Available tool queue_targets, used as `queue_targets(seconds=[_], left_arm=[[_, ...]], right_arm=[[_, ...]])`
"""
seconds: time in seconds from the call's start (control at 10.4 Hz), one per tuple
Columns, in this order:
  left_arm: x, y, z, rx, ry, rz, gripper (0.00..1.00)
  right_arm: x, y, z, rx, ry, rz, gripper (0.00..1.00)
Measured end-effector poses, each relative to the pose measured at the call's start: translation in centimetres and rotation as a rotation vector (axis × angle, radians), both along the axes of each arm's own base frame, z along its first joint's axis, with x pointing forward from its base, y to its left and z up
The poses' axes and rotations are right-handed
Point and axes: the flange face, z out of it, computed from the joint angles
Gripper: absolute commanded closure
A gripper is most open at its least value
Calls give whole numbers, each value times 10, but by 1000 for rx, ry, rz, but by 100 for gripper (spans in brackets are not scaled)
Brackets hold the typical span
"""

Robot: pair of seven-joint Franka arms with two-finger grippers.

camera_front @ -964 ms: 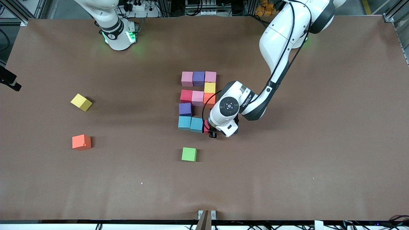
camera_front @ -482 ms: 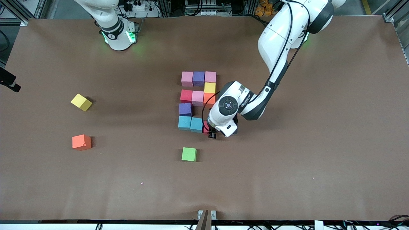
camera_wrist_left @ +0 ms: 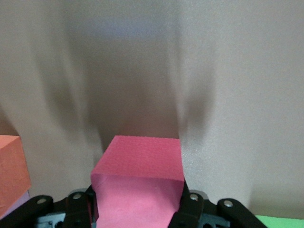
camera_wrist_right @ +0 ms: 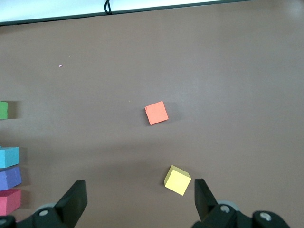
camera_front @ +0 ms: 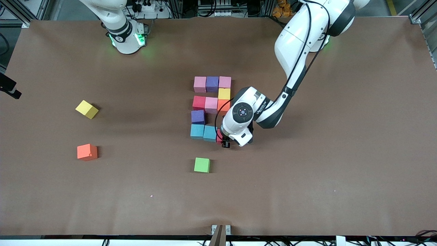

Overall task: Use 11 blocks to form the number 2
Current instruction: 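Place the pink cube beside the cyan cubes with the left gripper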

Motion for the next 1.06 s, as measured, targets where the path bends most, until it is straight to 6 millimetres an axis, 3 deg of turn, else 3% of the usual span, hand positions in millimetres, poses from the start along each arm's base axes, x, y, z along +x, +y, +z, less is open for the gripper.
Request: queue_targets(seconds=[0.1,0.48,1.06], left_arm=[[0,0,0,0,0,-1,0],[-3,-7,3,-3,-6,-10,0],[5,-2,41,7,-11,-9,0]], right_arm=[[1,3,0,0,0,6,0],[-1,7,0,-14,18,14,0],[-1,11,1,-23,23,24,0]])
